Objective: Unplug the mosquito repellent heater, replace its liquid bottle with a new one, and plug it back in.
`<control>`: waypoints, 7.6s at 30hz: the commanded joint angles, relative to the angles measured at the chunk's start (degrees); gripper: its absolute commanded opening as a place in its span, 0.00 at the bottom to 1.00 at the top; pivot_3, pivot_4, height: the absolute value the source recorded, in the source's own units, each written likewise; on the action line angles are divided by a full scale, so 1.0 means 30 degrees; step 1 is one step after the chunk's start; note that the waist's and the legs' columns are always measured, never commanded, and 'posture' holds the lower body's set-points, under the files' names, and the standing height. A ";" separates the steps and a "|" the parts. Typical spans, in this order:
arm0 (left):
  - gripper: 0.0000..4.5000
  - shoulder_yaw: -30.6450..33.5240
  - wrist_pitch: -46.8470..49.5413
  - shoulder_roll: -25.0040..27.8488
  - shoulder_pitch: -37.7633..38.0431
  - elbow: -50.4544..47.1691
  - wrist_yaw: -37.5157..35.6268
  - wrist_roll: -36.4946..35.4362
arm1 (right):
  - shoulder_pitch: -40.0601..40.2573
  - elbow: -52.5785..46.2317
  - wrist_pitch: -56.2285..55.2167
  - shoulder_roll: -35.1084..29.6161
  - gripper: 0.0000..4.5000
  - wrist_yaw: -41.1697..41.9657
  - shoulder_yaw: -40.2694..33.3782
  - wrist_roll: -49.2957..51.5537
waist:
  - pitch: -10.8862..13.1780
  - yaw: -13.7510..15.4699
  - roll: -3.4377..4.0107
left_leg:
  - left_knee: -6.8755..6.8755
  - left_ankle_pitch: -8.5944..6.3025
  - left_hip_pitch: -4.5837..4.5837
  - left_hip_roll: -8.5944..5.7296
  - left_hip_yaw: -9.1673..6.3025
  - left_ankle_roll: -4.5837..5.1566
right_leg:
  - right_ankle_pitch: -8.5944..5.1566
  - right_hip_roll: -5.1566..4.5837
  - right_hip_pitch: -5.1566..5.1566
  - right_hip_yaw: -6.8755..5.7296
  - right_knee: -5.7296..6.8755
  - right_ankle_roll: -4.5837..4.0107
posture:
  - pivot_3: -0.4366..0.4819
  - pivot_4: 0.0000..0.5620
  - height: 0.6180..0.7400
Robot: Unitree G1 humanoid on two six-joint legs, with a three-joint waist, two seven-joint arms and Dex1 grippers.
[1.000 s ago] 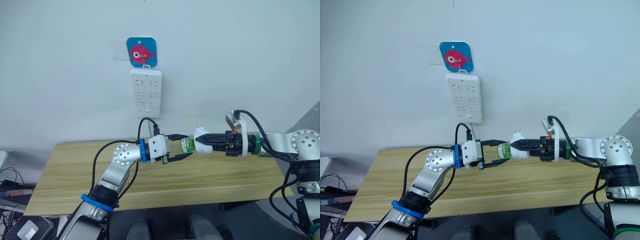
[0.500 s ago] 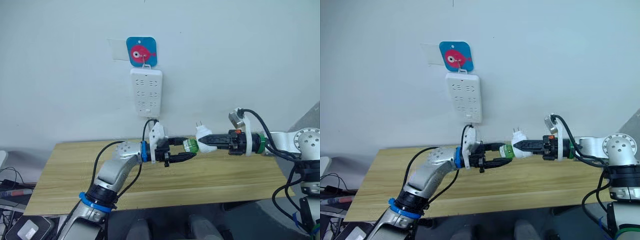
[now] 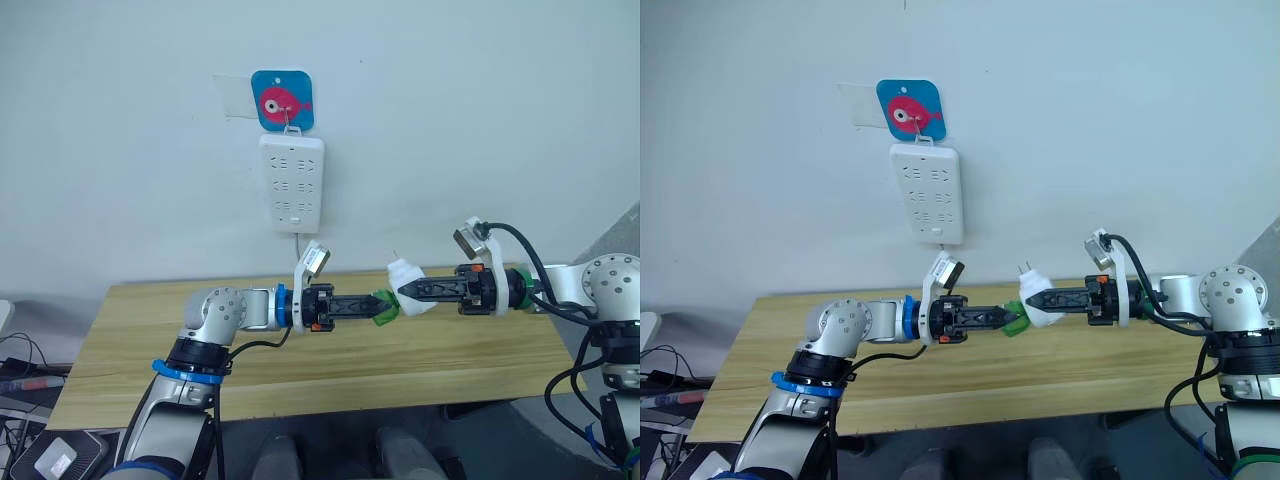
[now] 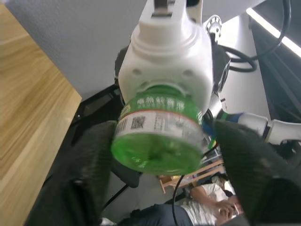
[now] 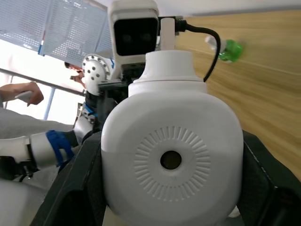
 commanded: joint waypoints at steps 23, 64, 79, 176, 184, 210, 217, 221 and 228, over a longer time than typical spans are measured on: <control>0.99 -0.3409 -3.8645 0.0346 0.4151 -0.0077 0.6663 2.4211 | 0.0621 0.2367 0.0767 0.3227 0.67 -0.8418 -0.5163 0.4751 | -0.0003 0.0612 0.0000 | 0.0020 -0.0002 0.0021 -0.0032 0.0181 -0.0005 | 0.0032 -0.0087 0.0012 0.0112 -0.0003 0.0037 | 0.39 0.16 1.00; 0.50 -0.1547 -0.5100 0.2044 0.0694 -0.1381 0.1956 -0.4186 | 0.1097 -0.0394 -0.1019 -0.0802 0.67 -0.4811 -0.0381 0.6596 | -0.0004 -0.0180 0.0007 | 0.0053 -0.0013 0.0028 -0.0003 -0.0002 0.0022 | -0.0023 -0.0010 0.0036 0.0001 0.0063 0.0111 | 0.37 0.18 1.00; 0.99 0.2331 -0.2492 0.1178 0.0199 0.0622 0.3652 -0.3163 | 0.1438 -0.0523 -0.1333 -0.0507 0.67 -0.4509 -0.0810 0.5720 | -0.0005 -0.0092 0.0006 | 0.0061 -0.0012 0.0014 -0.0021 0.0011 0.0020 | 0.0020 -0.0021 0.0031 0.0020 0.0032 0.0028 | 0.36 0.17 1.00; 0.51 -0.0354 -0.4067 0.2970 0.3015 -0.2664 0.1486 -0.3875 | 0.0008 0.1484 -0.2042 -0.0220 0.67 -0.6517 -0.1236 0.6975 | -0.0019 -0.0421 0.0011 | 0.0093 -0.0010 0.0143 -0.0018 0.0035 0.0024 | -0.0053 0.0002 0.0068 0.0069 0.0233 0.0071 | 0.39 0.17 1.00; 0.67 -0.0387 -0.4832 0.2281 0.3002 -0.2786 0.1286 -0.2805 | 0.0014 0.1317 -0.1900 -0.0099 0.67 -0.6603 -0.1057 0.7659 | -0.0019 -0.0353 0.0011 | 0.0086 -0.0010 0.0140 -0.0017 0.0044 0.0024 | -0.0053 0.0001 0.0067 0.0074 0.0217 0.0070 | 0.39 0.17 1.00; 0.99 -0.2336 -3.6608 0.2095 0.3759 -0.1819 0.2902 1.9745 | 0.0260 0.2529 -0.2648 0.0284 0.67 -0.7861 -0.1522 0.9284 | -0.0022 0.0523 0.0013 | 0.0036 -0.0011 0.0101 -0.0013 0.0189 0.0022 | 0.0016 -0.0058 0.0075 0.0134 0.0017 0.0012 | 0.40 0.16 1.00; 0.99 -0.2834 -4.2596 0.1797 0.1894 0.1708 0.5556 2.2801 | 0.0246 0.2192 -0.2741 0.0459 0.67 -0.8268 -0.1190 1.0069 | -0.0022 0.0482 0.0013 | 0.0036 -0.0034 0.0043 -0.0013 0.0190 0.0063 | 0.0017 -0.0068 0.0031 0.0124 0.0014 0.0015 | 0.40 0.17 1.00; 0.99 -0.3302 -4.3675 0.1576 0.0874 0.3322 0.6491 2.3892 | 0.0248 0.1855 -0.2866 0.0467 0.67 -0.8643 -0.0847 1.0985 | -0.0022 0.0474 0.0014 | 0.0042 -0.0035 0.0035 -0.0014 0.0175 0.0065 | 0.0019 -0.0070 0.0034 0.0105 0.0022 0.0017 | 0.40 0.17 1.00; 0.99 -0.3643 -4.4868 0.1531 -0.0453 0.5256 0.8182 2.5329 | 0.0416 0.1372 -0.2853 0.0476 0.67 -0.8671 -0.0657 1.1399 | -0.0022 0.0450 0.0014 | 0.0043 -0.0035 0.0034 -0.0017 0.0168 0.0066 | 0.0021 -0.0070 0.0032 0.0100 0.0026 0.0021 | 0.38 0.18 1.00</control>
